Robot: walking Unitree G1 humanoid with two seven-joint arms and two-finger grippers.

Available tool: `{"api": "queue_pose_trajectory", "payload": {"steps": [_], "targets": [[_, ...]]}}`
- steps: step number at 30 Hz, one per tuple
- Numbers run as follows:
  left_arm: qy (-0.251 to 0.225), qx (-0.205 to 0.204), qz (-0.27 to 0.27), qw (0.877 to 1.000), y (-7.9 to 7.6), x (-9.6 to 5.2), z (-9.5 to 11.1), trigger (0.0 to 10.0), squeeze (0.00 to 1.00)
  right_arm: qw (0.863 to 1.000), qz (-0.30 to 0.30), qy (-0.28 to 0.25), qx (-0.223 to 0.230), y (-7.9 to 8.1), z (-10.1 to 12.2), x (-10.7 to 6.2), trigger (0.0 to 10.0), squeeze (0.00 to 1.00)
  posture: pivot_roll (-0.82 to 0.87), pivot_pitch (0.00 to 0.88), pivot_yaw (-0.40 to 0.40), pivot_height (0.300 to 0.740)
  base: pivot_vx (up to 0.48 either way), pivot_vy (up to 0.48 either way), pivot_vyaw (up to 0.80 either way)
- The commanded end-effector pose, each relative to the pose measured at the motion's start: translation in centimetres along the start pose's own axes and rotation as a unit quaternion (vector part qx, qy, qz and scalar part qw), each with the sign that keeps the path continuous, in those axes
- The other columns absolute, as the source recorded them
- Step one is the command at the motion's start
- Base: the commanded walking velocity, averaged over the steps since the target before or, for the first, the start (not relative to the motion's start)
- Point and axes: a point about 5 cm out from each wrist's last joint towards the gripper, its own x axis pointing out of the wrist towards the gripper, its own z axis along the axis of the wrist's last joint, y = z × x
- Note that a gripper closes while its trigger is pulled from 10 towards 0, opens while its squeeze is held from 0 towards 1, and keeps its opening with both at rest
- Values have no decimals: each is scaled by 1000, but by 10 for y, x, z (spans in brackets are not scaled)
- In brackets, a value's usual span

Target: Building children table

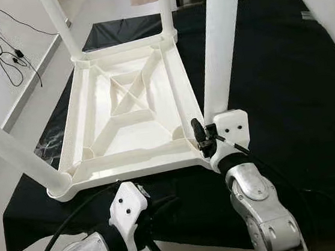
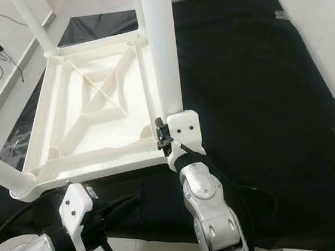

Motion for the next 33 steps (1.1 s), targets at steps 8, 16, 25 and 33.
{"api": "queue_pose_trajectory", "payload": {"steps": [8, 16, 25, 33], "targets": [[-13, 2, 18, 1000, 7, 11, -7, 10000, 0, 992, 108, 33, 57, 12, -16, 6, 10000, 1000, -9, 131, 16, 740, 0, 0, 0], [-25, 6, 27, 999, 9, 20, -11, 10000, 0, 957, 285, -37, -32, -10, 13, 33, 10000, 882, -7, 90, -12, 740, 0, 0, 0], [-34, 7, 26, 999, 8, 27, -15, 10000, 0, 922, 383, -39, -39, -33, 25, 67, 10000, 0, 5, 56, -36, 740, 0, 0, 0], [-40, -3, 24, 999, 9, 26, -20, 10000, 0, 901, 434, -1, 10, -47, 12, 79, 0, 0, 10, 27, -50, 740, 0, 0, 0]]}}
